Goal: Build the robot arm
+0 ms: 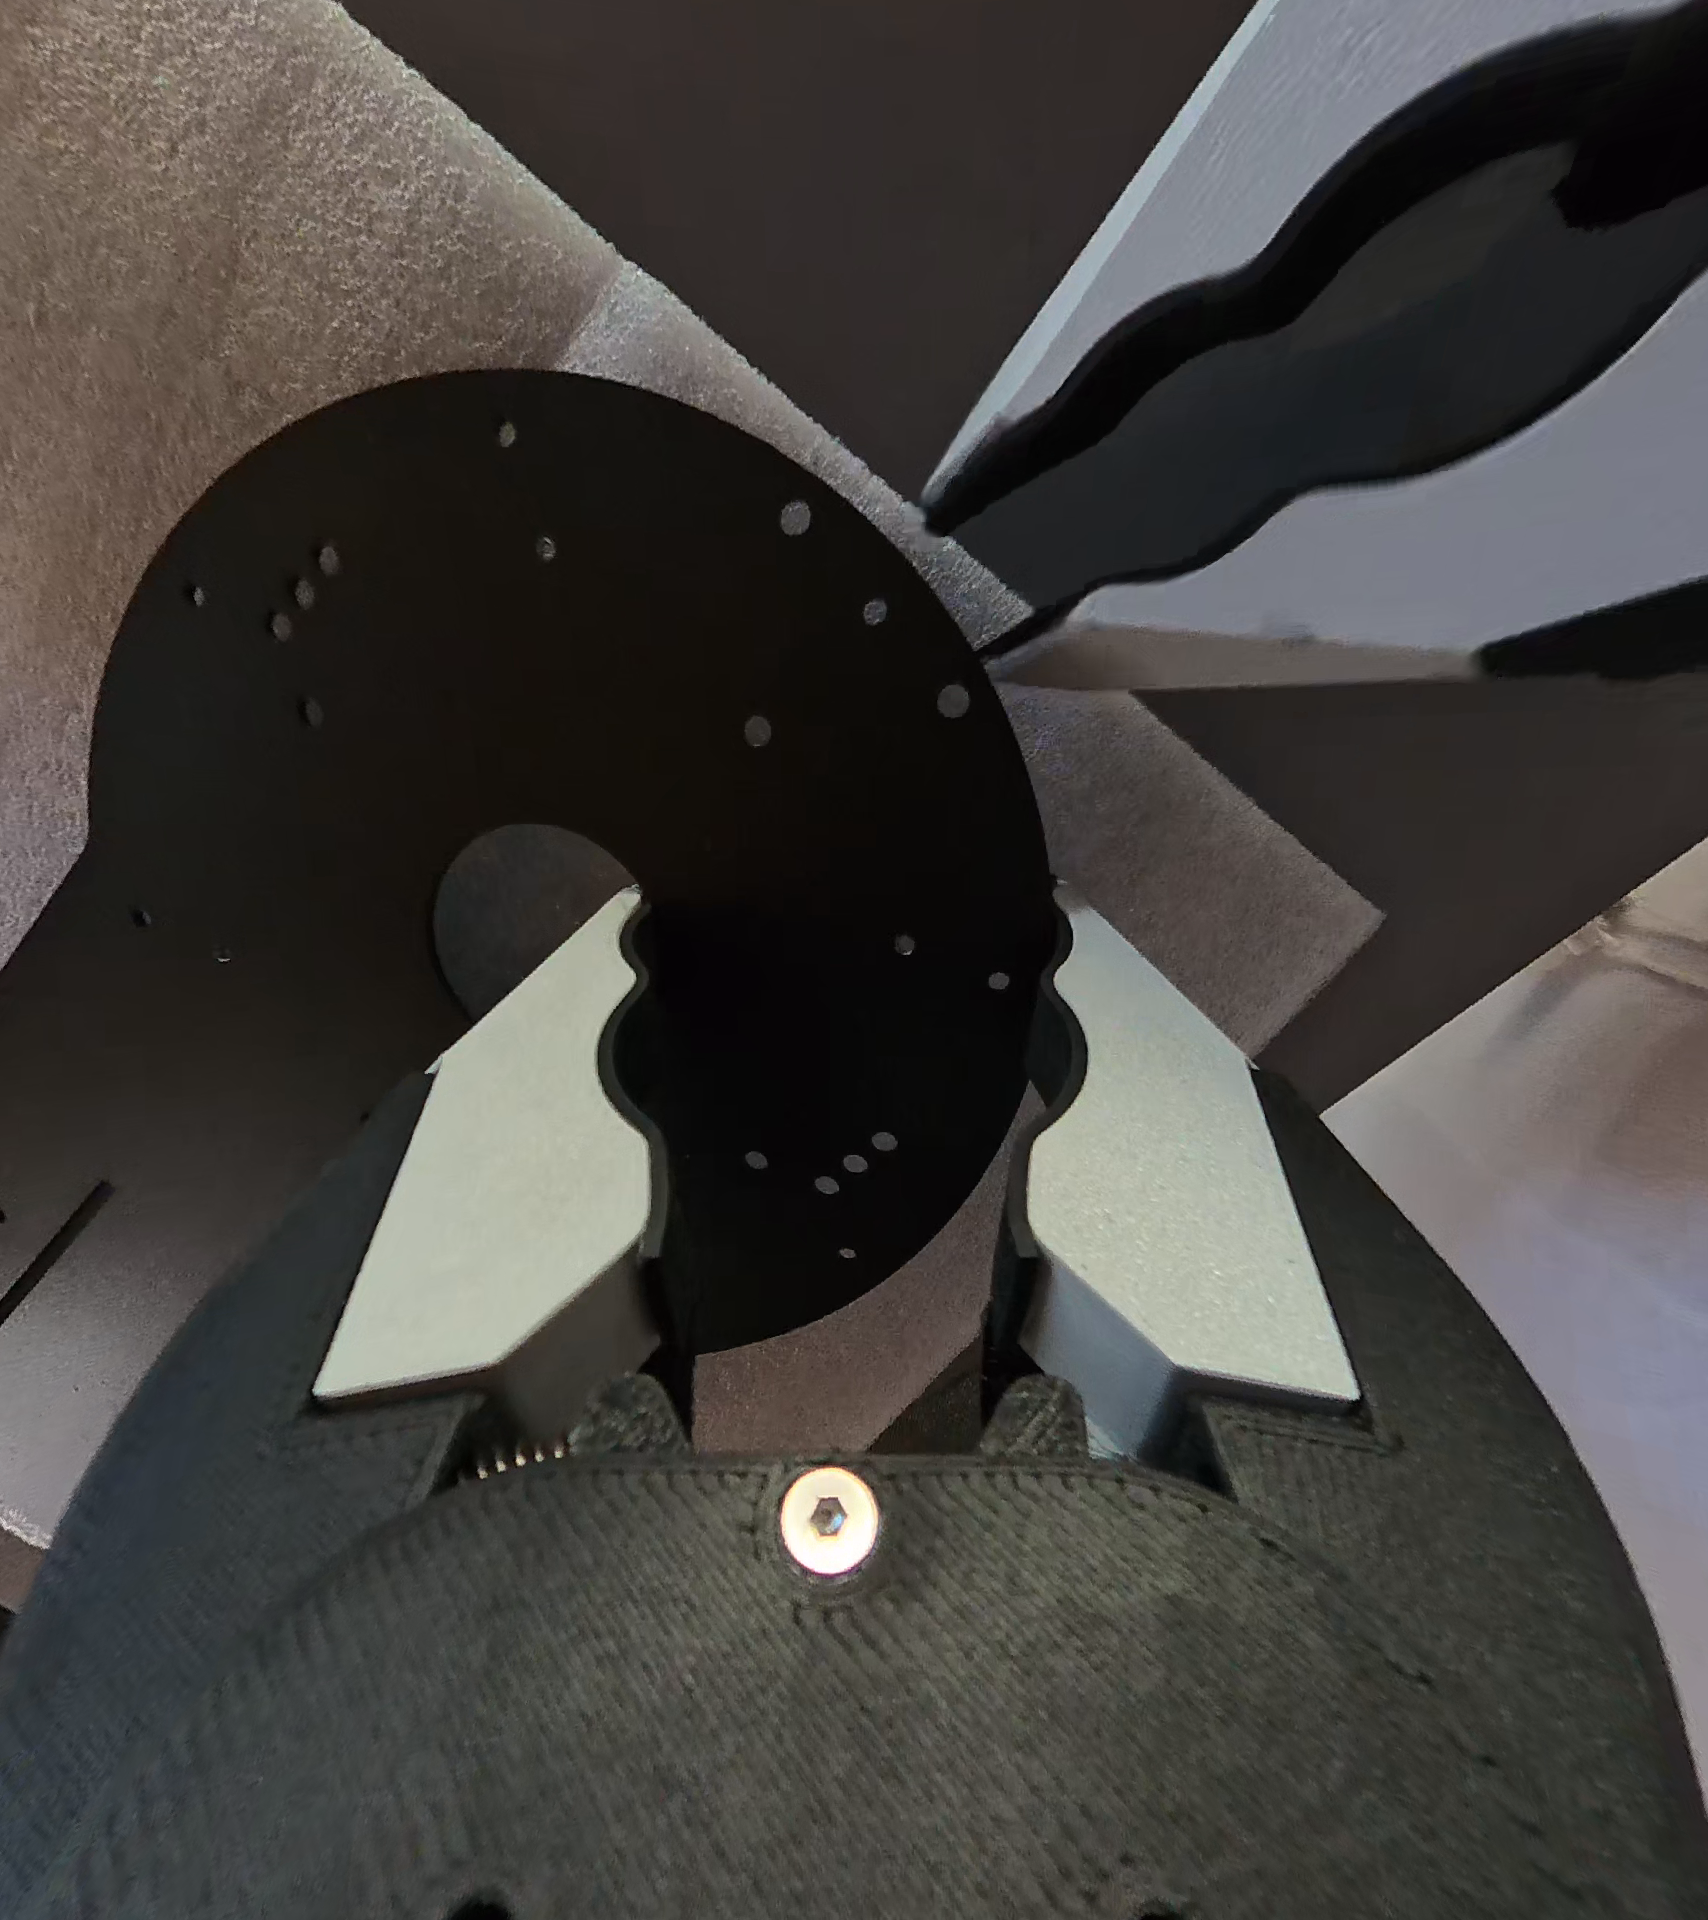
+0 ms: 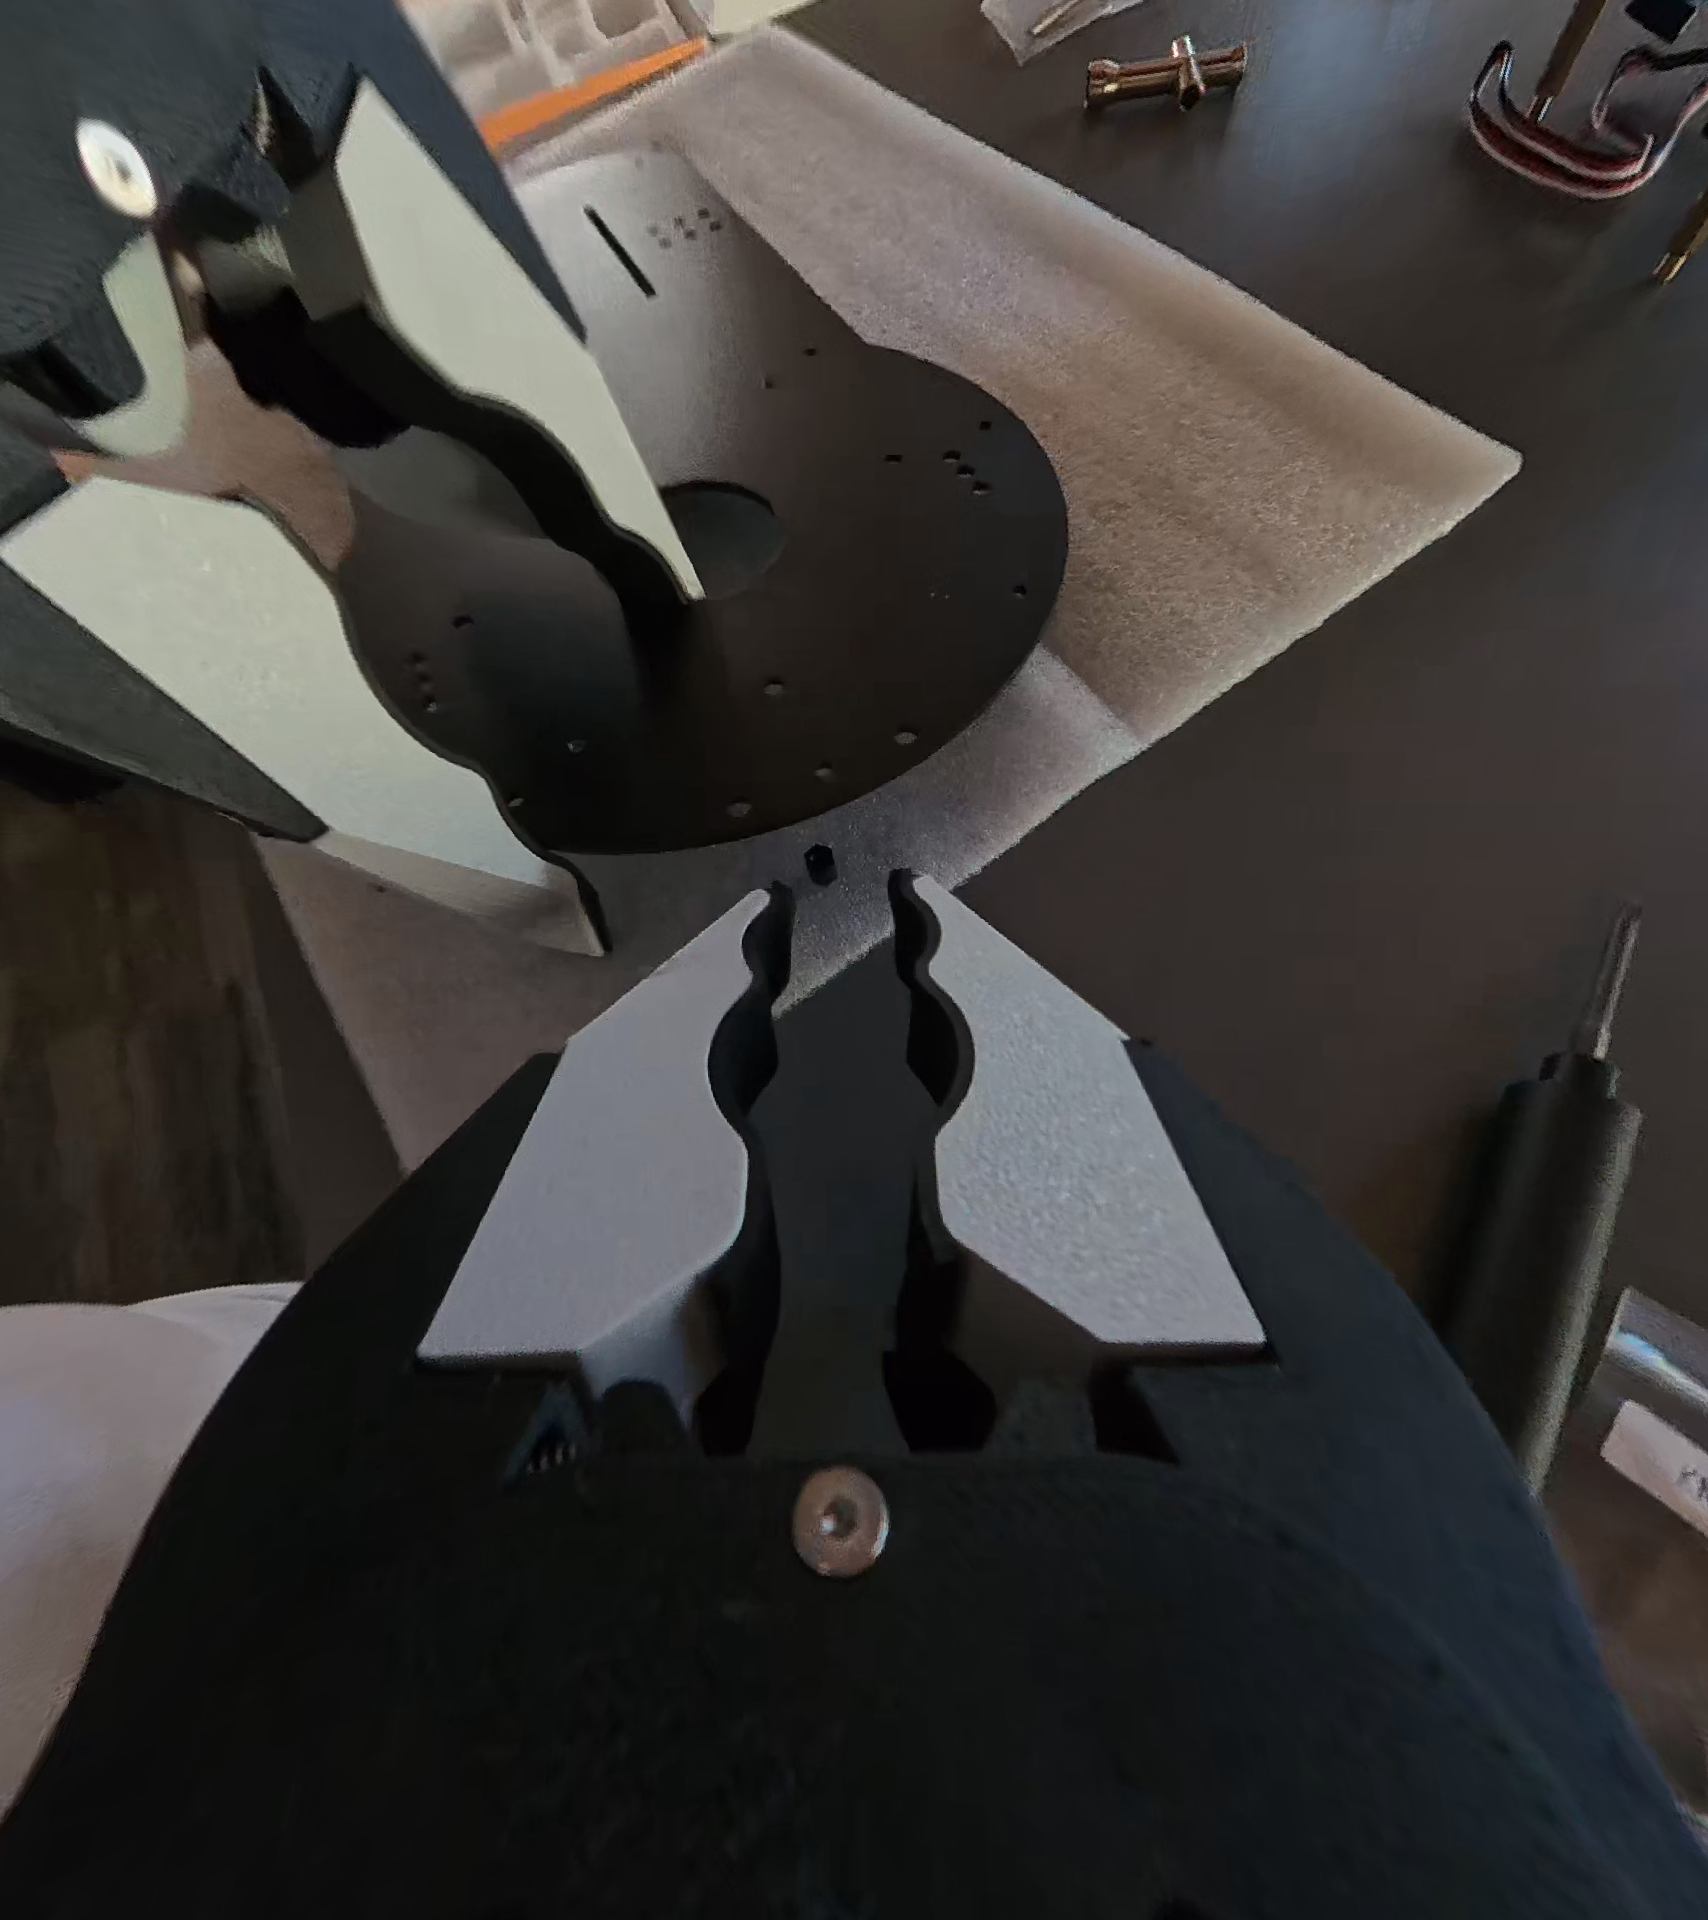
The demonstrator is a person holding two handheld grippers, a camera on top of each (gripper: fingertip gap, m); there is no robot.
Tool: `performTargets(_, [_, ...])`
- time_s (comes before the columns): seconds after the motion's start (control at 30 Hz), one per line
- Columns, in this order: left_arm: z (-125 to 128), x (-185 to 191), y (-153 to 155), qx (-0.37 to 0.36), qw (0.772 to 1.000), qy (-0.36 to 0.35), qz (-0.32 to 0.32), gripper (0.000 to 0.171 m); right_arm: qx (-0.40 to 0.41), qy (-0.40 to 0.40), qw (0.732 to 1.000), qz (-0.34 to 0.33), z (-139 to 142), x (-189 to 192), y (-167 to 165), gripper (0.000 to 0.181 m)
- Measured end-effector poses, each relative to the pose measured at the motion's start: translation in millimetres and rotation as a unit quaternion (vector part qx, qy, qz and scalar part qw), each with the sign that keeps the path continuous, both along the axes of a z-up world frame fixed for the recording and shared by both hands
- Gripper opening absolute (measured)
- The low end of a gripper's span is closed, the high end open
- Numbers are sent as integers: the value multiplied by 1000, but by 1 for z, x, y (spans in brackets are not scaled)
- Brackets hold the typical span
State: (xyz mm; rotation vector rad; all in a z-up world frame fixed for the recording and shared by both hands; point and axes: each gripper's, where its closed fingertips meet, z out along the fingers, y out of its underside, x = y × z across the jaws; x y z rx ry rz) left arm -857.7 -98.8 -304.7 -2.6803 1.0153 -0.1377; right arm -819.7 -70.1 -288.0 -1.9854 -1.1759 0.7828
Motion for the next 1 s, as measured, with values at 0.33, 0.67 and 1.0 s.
performTargets(0.33, [0,0,0,18,1000,-7,3,69,-306,158,939,-7,30,-8,18,3])
performTargets(0.67, [0,0,-1,36,999,-17,3,69,-434,86,897,16,19,-21,41,18])
performTargets(1.0, [1,0,-3,33,999,-15,4,71,-505,69,859,59,17,-27,28,3])
